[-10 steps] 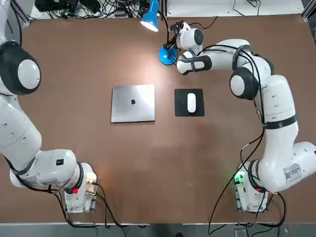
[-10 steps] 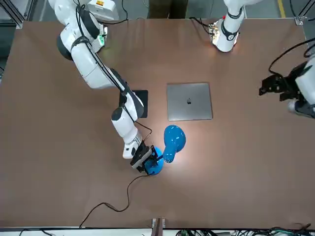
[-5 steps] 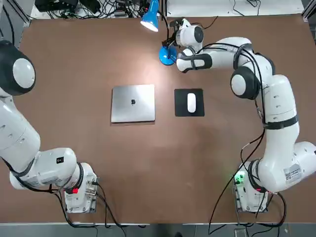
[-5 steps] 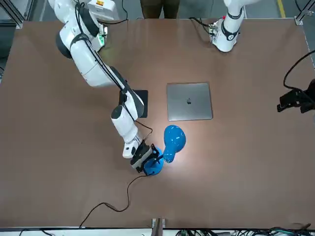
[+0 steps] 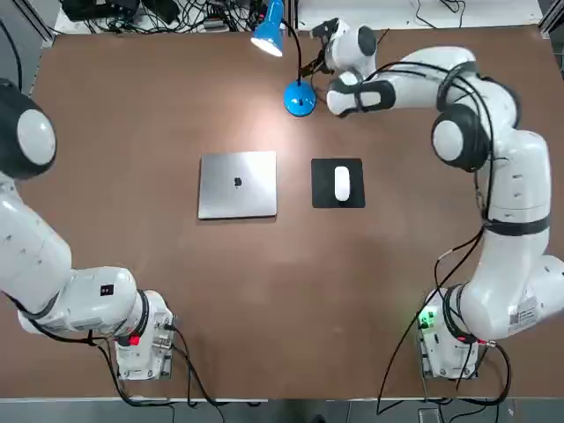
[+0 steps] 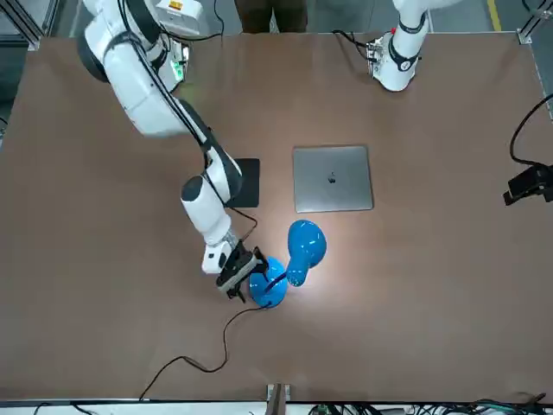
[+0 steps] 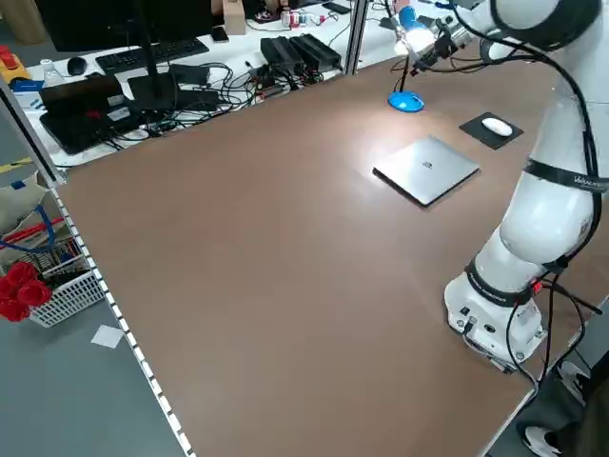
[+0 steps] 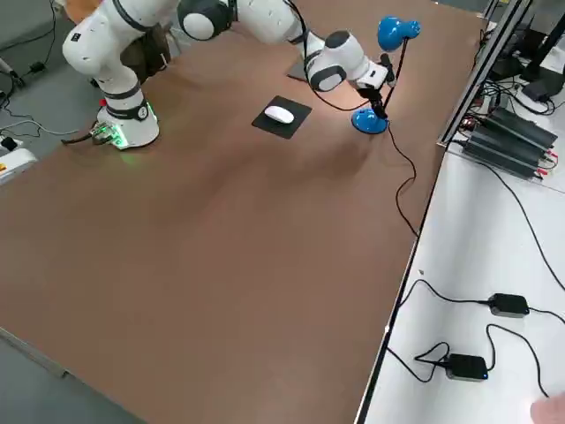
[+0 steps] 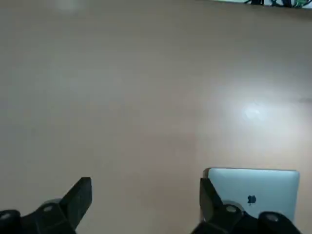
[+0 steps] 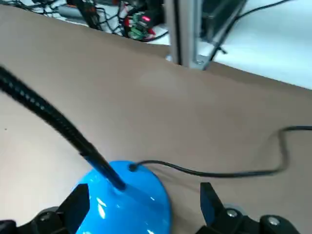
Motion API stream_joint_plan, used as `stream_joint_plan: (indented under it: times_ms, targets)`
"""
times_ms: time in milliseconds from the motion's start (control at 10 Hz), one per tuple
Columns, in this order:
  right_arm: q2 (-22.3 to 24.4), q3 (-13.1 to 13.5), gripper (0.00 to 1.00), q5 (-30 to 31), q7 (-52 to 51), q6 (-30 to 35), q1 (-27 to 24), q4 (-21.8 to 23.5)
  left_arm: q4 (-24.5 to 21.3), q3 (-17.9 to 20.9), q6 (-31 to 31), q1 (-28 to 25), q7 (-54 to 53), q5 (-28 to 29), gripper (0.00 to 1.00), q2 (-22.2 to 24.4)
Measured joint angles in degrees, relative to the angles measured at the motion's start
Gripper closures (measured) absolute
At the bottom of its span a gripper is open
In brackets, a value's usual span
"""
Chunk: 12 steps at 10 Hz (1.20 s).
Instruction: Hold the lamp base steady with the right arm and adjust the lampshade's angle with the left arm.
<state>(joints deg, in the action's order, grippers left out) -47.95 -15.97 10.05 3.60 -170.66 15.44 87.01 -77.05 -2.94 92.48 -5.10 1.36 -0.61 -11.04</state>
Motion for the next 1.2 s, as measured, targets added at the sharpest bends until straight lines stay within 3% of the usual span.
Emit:
stream_joint_plan:
  times_ms: [200, 300, 500, 700, 1000, 1200]
  targets:
    - [9.25, -0.09, 0.00, -0.07, 2.27, 10.31, -2.35, 4.17, -12.75, 0.19, 6.45, 0.02, -0.21, -0.23, 0.01, 7.15]
    - [14.65, -0.08, 0.00, -1.14, 3.55, 17.86, -3.44, 5.73, -15.29, 0.19, 7.26, 0.16, -0.21, -0.26, 0.01, 8.53]
    - [26.44, 0.92, 0.00, -7.14, 4.01, 37.11, -5.50, 6.95, -16.08, 0.16, 7.39, 0.68, -0.20, -0.28, 0.01, 9.03]
    - [36.58, 5.54, 0.00, -9.45, 4.42, 50.72, -6.67, 7.79, -16.08, 0.14, 6.17, 0.77, -0.09, -0.28, 0.01, 9.25]
    - [44.99, 14.58, 0.00, -9.76, 4.80, 65.21, -7.47, 8.35, -16.09, 0.21, 4.34, 0.69, 0.35, -0.30, 0.01, 9.39]
    - [48.23, 16.69, 0.00, -9.74, 4.75, 76.33, -10.95, 5.08, -16.07, 0.24, 4.32, 0.65, 0.55, -0.30, 0.01, 9.49]
